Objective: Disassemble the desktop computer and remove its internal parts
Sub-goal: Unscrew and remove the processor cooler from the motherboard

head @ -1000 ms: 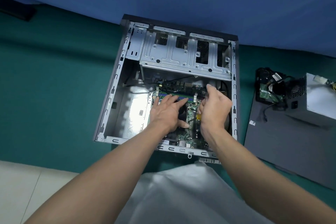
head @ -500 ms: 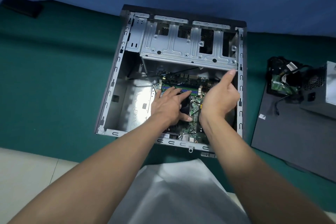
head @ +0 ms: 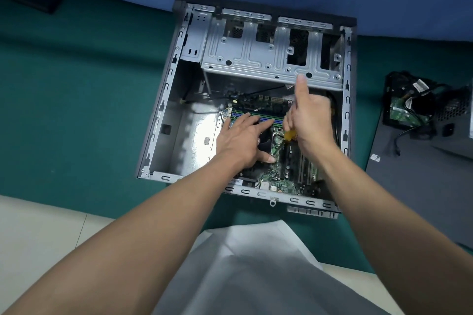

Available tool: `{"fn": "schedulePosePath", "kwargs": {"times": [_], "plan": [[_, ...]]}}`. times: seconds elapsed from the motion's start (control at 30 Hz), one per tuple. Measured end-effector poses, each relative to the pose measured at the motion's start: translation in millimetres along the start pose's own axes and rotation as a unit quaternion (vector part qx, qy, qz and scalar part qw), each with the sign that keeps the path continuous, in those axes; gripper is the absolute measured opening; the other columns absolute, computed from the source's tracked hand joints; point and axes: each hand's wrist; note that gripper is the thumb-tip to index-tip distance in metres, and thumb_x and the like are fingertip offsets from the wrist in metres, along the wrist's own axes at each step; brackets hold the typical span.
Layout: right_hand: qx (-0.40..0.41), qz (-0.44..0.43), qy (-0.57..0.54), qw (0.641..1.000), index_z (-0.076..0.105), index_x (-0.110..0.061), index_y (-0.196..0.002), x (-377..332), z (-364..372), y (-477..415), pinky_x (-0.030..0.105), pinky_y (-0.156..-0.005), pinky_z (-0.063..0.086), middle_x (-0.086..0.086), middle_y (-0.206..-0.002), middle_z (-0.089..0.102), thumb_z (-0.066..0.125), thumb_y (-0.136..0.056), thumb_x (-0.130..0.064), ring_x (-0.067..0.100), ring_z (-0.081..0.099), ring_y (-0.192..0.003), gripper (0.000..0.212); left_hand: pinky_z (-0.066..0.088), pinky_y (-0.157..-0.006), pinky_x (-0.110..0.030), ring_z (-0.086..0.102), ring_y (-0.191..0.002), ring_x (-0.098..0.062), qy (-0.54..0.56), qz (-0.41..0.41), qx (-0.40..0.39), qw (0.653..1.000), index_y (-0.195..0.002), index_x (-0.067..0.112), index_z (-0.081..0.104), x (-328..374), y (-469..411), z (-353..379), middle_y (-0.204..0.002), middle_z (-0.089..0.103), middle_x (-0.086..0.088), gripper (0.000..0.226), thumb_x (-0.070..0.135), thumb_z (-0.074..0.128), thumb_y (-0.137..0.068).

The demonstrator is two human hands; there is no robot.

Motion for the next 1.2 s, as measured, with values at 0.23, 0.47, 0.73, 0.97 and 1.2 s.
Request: {"fn": "schedulePosePath", "kwargs": {"times": [0.23,0.47,0.73,0.97,1.2], "plan": [[0.402,0.166,-0.195,0.879,0.044,-0.018,-0.049,-11.1,35.5,2.2,0.028,-0.050,0.031,-0.010,-0.042,0.050,0.049,-0.092,-0.053,0.007,0.049,-0.044,0.056,0.000,-0.121,-0.045,0.003,-0.149,-0.012,0.012,0.004,0.002,1.000,-0.151,0.046,0.017,-1.7,0.1,-0.5,-0.161,0.016,0.009,0.095,0.058,0.072,-0.074],[-0.122,0.034,-0.168,0.978,0.036,-0.022,-0.037,9.4,8.0,4.6,0.027,-0.041,0.014,-0.005,-0.033,0.023,0.045,-0.097,-0.041,0.016,0.017,-0.031,0.064,0.000,-0.121,-0.045,0.002,-0.149,-0.012,0.003,-0.001,-0.001,1.000,-0.150,0.046,0.020,-0.4,-0.3,-0.6,-0.162,0.015,0.010,0.095,0.062,0.071,-0.072],[0.283,-0.005,0.020,0.959,0.041,-0.017,-0.045,4.6,14.9,5.8,0.031,-0.057,0.046,-0.003,-0.039,0.046,0.048,-0.088,-0.064,0.014,0.050,-0.042,0.064,0.000,-0.121,-0.045,0.002,-0.149,-0.012,0.000,-0.003,-0.008,1.000,-0.151,0.046,0.015,1.1,1.2,-4.3,-0.162,0.014,0.010,0.098,0.062,0.070,-0.071],[0.045,-0.022,-0.212,0.976,0.033,-0.021,-0.043,7.1,29.0,14.1,0.020,-0.042,0.023,-0.007,-0.042,0.026,0.044,-0.097,-0.045,0.012,0.022,-0.041,0.060,0.000,-0.121,-0.045,0.003,-0.149,-0.012,-0.002,-0.001,-0.003,1.000,-0.150,0.045,0.021,0.2,0.6,-1.9,-0.161,0.016,0.010,0.094,0.062,0.071,-0.072],[-0.207,0.029,0.018,0.978,0.047,-0.015,-0.049,-1.7,-1.3,-9.3,0.038,-0.059,0.035,0.002,-0.041,0.039,0.033,-0.100,-0.050,0.022,0.040,-0.043,0.064,-0.002,-0.121,-0.045,0.002,-0.149,-0.012,0.003,-0.006,-0.006,1.000,-0.148,0.046,0.024,1.7,0.6,-2.3,-0.161,0.014,0.012,0.092,0.063,0.071,-0.072]]}}
Point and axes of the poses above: each hand's wrist, its own y-axis away from the middle knuckle, its own z-axis out of the palm, x = y × z
